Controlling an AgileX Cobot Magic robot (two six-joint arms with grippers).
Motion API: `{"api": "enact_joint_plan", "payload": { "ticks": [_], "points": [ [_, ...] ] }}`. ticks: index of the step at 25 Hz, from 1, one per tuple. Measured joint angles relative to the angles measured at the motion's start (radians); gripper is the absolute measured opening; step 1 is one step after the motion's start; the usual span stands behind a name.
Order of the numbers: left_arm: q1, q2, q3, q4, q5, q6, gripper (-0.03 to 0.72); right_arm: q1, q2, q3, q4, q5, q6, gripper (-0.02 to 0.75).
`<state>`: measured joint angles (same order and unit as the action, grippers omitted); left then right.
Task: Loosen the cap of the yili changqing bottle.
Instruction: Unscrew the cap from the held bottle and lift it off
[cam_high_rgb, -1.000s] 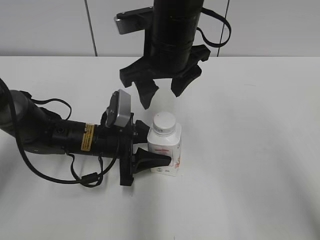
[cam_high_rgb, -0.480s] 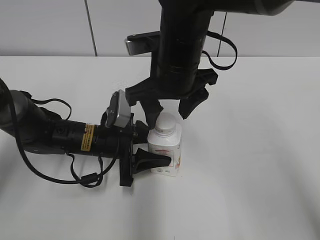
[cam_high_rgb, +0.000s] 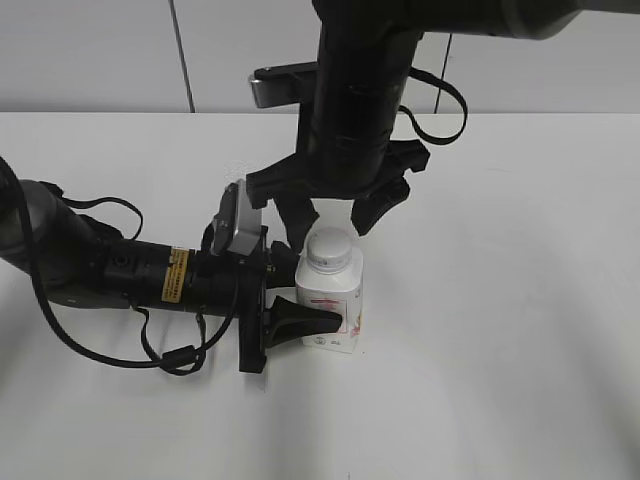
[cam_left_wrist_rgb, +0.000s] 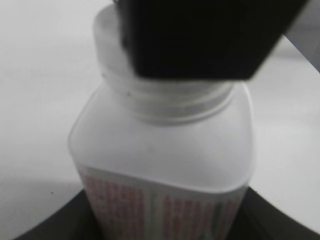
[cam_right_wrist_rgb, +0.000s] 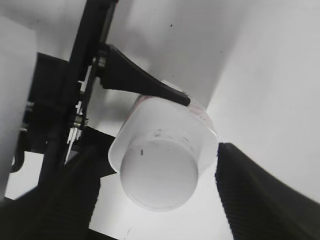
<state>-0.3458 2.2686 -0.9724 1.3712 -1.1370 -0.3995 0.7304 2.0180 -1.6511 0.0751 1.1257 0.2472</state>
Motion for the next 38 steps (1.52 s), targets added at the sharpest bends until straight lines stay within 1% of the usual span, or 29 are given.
{"api": "enact_joint_plan", "payload": {
  "ticks": [15, 18, 21, 22, 26, 28, 31, 38],
  "points": [
    [0.000, 0.000, 0.000, 0.000, 0.000, 0.000, 0.373, 0.000, 0.031, 0.001, -0.003, 0.045, 0.004, 0.561],
    [0.000, 0.000, 0.000, 0.000, 0.000, 0.000, 0.373, 0.000, 0.031, 0.001, -0.003, 0.045, 0.004, 0.507],
    [0.000, 0.000, 0.000, 0.000, 0.000, 0.000, 0.373, 0.000, 0.031, 0.001, 0.002, 0.045, 0.003, 0.412],
    [0.000, 0.000, 0.000, 0.000, 0.000, 0.000, 0.373, 0.000, 0.031, 0.001, 0.003, 0.045, 0.003, 0.396],
    [0.000, 0.000, 0.000, 0.000, 0.000, 0.000, 0.372, 0.000, 0.031, 0.001, 0.003, 0.045, -0.031, 0.396],
    [0.000, 0.000, 0.000, 0.000, 0.000, 0.000, 0.365, 0.000, 0.031, 0.001, 0.003, 0.046, -0.080, 0.396],
    [0.000, 0.000, 0.000, 0.002, 0.000, 0.001, 0.365, 0.000, 0.031, 0.000, 0.003, 0.057, -0.224, 0.396],
    [-0.001, 0.000, 0.000, 0.007, -0.002, 0.001, 0.365, 0.000, 0.031, -0.008, 0.002, 0.073, -0.644, 0.396]
  ]
}}
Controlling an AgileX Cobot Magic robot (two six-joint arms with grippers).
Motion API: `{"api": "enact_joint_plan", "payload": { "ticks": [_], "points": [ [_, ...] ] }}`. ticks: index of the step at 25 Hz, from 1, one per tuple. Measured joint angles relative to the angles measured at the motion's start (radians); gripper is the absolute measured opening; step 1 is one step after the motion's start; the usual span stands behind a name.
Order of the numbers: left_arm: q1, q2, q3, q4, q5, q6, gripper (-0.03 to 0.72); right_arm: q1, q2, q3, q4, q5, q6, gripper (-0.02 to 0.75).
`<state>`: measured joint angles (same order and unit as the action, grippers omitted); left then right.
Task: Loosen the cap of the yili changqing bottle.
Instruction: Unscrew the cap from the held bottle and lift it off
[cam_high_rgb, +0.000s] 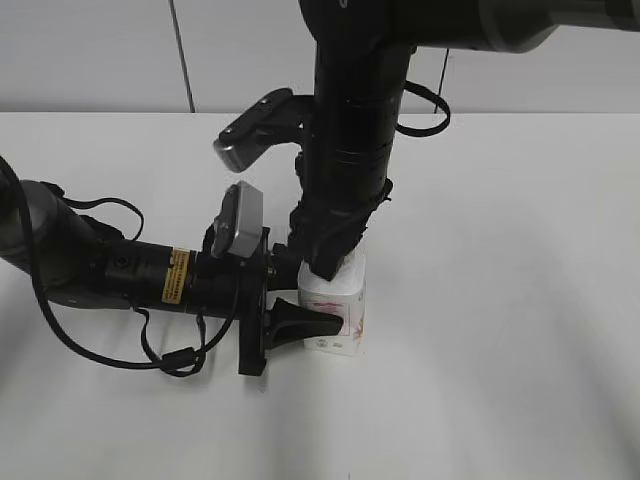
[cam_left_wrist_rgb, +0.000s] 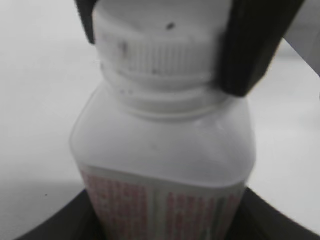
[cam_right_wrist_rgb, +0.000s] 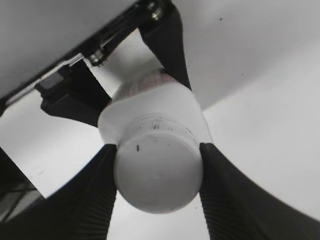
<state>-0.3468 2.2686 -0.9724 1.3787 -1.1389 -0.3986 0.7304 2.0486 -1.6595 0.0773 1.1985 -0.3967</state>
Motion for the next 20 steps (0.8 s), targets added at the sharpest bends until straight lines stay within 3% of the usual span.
{"api": "enact_joint_plan", "payload": {
  "ticks": [6, 20],
  "points": [
    [0.000, 0.000, 0.000, 0.006, -0.002, 0.003, 0.365, 0.000, 0.000, 0.000, 0.000, 0.003, -0.206, 0.396],
    [0.000, 0.000, 0.000, 0.010, -0.004, 0.003, 0.362, 0.000, -0.062, -0.008, -0.002, 0.014, -0.274, 0.393]
  ]
}}
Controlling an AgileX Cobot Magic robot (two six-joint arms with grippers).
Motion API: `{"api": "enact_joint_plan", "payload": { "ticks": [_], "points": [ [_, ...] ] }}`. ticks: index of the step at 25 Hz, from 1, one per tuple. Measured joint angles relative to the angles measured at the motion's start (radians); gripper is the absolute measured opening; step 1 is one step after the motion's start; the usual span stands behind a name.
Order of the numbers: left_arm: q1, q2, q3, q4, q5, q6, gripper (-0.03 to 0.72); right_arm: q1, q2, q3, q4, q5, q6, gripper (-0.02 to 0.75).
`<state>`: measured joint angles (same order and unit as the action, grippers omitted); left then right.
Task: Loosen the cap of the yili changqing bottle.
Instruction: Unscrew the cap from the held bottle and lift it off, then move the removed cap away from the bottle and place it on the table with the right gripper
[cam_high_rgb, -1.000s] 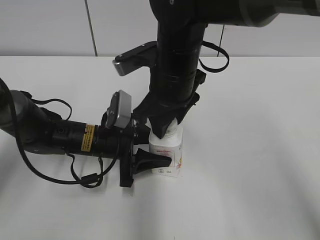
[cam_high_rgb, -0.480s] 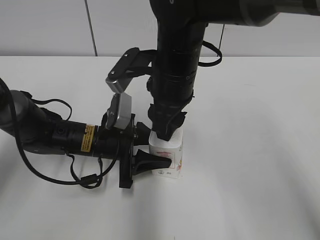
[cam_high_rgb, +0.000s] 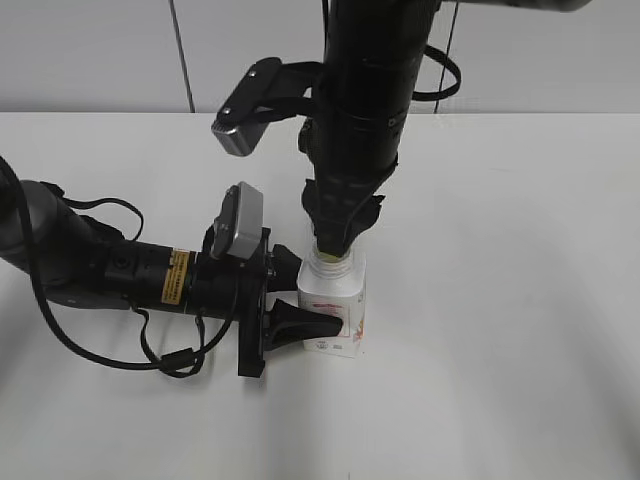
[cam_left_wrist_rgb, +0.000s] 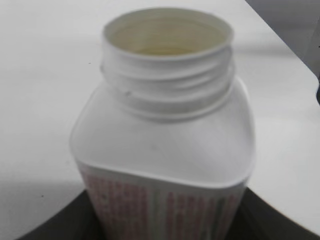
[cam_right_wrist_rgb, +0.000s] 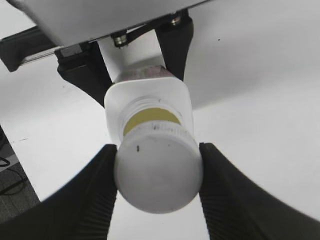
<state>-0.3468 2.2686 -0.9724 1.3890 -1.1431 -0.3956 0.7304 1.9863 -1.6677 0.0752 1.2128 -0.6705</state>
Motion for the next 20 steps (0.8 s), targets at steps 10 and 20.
{"api": "enact_joint_plan", "payload": {
  "ticks": [10, 20],
  "points": [
    [0.000, 0.000, 0.000, 0.000, 0.001, 0.000, 0.361, -0.084, -0.029, -0.001, 0.026, 0.003, 0.280, 0.393],
    [-0.001, 0.000, 0.000, -0.061, 0.018, 0.000, 0.361, -0.437, -0.042, 0.039, 0.165, 0.002, 0.372, 0.393]
  ]
}}
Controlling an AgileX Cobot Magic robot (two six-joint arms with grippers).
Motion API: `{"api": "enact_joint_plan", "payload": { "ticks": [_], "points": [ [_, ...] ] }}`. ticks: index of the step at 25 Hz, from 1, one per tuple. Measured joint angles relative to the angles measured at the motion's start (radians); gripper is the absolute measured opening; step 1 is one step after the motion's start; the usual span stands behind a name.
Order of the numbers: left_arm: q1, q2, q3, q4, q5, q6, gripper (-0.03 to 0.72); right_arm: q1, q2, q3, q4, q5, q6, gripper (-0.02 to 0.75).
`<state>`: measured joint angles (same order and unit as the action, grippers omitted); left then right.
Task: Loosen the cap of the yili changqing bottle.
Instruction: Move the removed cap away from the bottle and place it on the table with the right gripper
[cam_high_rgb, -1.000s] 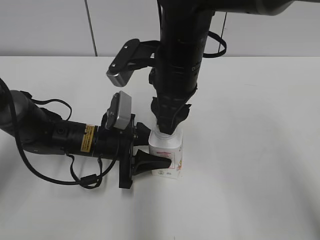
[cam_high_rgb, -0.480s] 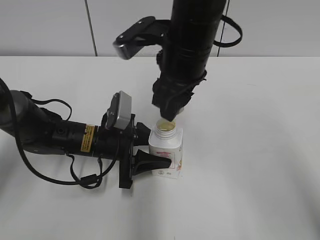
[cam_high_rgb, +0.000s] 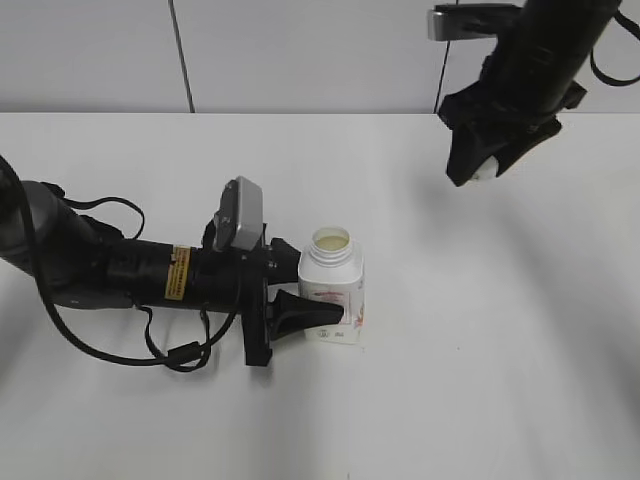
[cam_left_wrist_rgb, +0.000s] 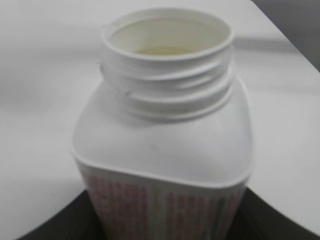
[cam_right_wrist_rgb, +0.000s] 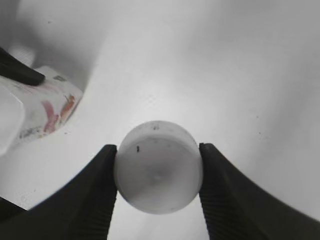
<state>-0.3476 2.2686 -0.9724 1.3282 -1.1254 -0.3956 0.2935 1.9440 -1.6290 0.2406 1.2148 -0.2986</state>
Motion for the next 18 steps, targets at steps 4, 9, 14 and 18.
{"api": "enact_joint_plan", "payload": {
  "ticks": [4, 9, 14, 18],
  "points": [
    [0.000, 0.000, 0.000, -0.074, 0.022, 0.017, 0.361, -0.063, 0.000, 0.098, 0.003, -0.065, 0.016, 0.392],
    [0.000, 0.000, 0.000, -0.123, 0.035, 0.053, 0.359, -0.094, 0.000, 0.264, -0.024, -0.236, 0.060, 0.392],
    [0.000, 0.000, 0.000, -0.159, 0.044, 0.060, 0.358, -0.094, 0.009, 0.389, -0.058, -0.394, 0.144, 0.392],
    [0.000, 0.000, 0.000, -0.160, 0.044, 0.061, 0.358, -0.094, 0.042, 0.411, -0.060, -0.484, 0.213, 0.392]
  ]
}}
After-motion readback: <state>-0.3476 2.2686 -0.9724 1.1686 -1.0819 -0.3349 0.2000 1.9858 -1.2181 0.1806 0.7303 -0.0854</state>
